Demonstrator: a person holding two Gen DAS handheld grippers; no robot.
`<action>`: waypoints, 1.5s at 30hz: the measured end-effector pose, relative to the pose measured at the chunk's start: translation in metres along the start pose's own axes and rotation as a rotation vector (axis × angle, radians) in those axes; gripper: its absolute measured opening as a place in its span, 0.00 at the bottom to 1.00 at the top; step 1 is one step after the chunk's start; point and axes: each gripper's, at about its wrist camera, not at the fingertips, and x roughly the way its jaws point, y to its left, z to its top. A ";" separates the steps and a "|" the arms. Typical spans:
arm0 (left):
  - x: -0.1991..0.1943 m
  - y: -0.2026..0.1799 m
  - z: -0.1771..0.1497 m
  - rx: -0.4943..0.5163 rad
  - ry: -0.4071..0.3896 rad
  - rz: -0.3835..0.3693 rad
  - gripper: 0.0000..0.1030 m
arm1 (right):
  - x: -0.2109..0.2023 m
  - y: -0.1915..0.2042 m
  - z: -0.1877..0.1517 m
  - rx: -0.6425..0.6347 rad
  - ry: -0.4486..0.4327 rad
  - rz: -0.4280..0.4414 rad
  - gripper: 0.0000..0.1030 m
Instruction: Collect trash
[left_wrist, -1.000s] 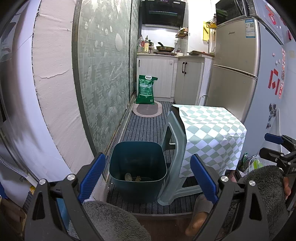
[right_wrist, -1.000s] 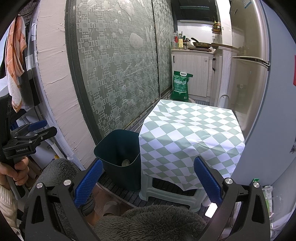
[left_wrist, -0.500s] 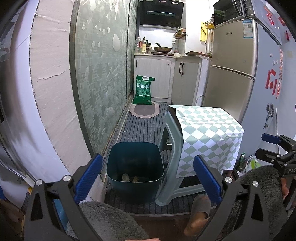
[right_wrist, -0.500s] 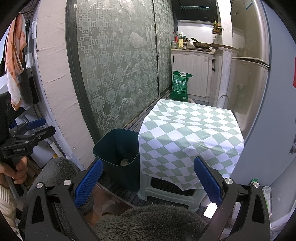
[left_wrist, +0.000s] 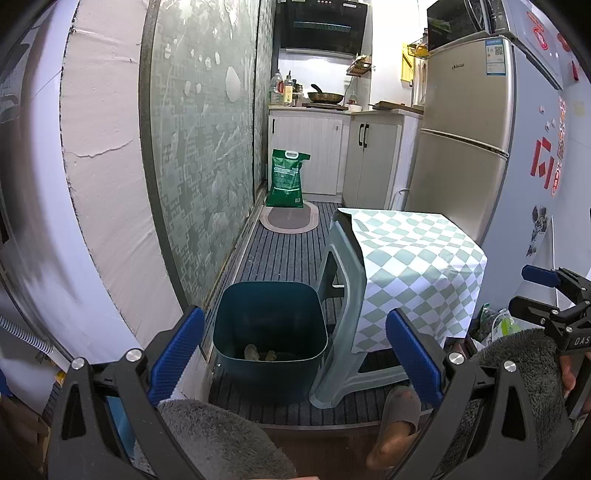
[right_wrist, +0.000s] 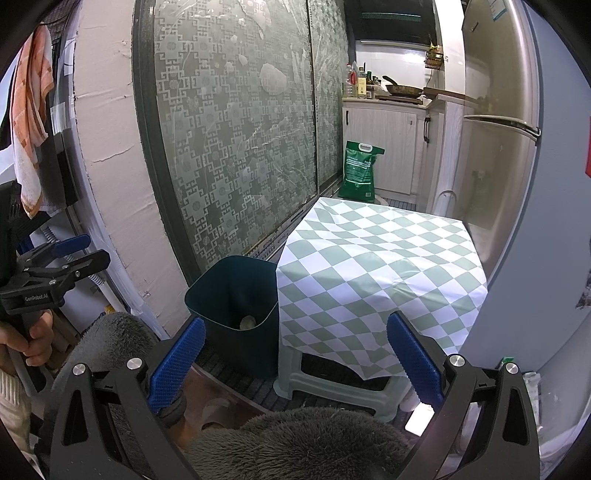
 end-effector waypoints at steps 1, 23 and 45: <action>0.000 0.001 0.000 0.000 0.001 -0.001 0.97 | 0.001 0.003 0.002 -0.001 0.000 0.000 0.97; 0.002 0.004 -0.001 -0.006 0.009 0.001 0.97 | 0.000 0.002 0.002 -0.002 0.001 -0.001 0.97; 0.001 0.005 -0.003 -0.007 0.023 -0.007 0.97 | 0.000 0.001 0.002 -0.003 0.002 -0.001 0.97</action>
